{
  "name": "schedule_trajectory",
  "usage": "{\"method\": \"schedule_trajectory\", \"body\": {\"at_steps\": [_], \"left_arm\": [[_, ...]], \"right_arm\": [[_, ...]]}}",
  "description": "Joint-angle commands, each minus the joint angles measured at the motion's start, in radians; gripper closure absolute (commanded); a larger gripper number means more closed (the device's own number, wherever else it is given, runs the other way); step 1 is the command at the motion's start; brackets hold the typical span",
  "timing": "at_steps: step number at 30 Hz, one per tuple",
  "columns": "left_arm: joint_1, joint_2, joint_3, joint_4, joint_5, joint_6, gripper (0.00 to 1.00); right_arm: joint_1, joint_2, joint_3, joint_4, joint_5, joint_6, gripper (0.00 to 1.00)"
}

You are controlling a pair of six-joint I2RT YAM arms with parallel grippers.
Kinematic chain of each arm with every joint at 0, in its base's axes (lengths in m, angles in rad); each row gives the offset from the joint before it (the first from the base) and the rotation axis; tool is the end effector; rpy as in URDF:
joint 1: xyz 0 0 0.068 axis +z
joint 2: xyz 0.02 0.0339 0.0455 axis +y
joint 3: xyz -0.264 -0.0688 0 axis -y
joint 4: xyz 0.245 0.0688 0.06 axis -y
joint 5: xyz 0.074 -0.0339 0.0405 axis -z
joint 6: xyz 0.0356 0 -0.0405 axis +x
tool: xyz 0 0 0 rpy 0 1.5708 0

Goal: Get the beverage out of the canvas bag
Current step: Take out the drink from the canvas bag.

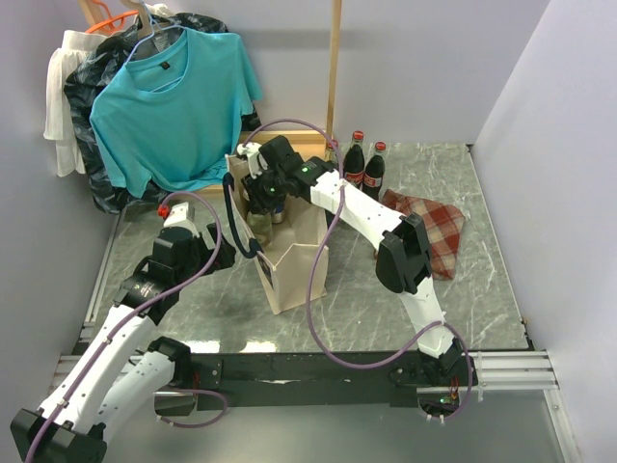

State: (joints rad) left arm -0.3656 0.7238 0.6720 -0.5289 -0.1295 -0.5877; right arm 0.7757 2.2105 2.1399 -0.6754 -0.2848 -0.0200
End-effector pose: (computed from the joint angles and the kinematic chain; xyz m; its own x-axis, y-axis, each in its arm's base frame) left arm 0.1523 -0.0534 0.2756 -0.5670 -0.3716 -0.7351 -0.0730 0.9116 -0.4046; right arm 0.3540 0.3612 0.2945 -0.4681 -0.4860 -0.7381 -0.8289 0.5311 0.1760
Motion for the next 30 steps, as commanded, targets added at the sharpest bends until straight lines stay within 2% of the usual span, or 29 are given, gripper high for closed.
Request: {"method": "schedule_trajectory", "body": {"at_steps": [1,2,5,30], "left_arm": [[-0.007,-0.003,0.041,0.009,-0.013,-0.001,0.04],[-0.007,0.000,0.043,0.007,-0.013,-0.003,0.04],[-0.010,0.003,0.043,0.007,-0.013,-0.001,0.04],[-0.021,-0.003,0.046,0.004,-0.019,-0.006,0.04]], "right_arm": [[0.016,0.006,0.044,-0.023,-0.051,0.015,0.83],[0.014,0.008,0.048,-0.026,-0.051,0.014,0.90],[0.016,0.002,0.049,-0.030,-0.050,0.014,1.00],[0.020,-0.215,-0.014,-0.024,0.067,-0.008,1.00]]}}
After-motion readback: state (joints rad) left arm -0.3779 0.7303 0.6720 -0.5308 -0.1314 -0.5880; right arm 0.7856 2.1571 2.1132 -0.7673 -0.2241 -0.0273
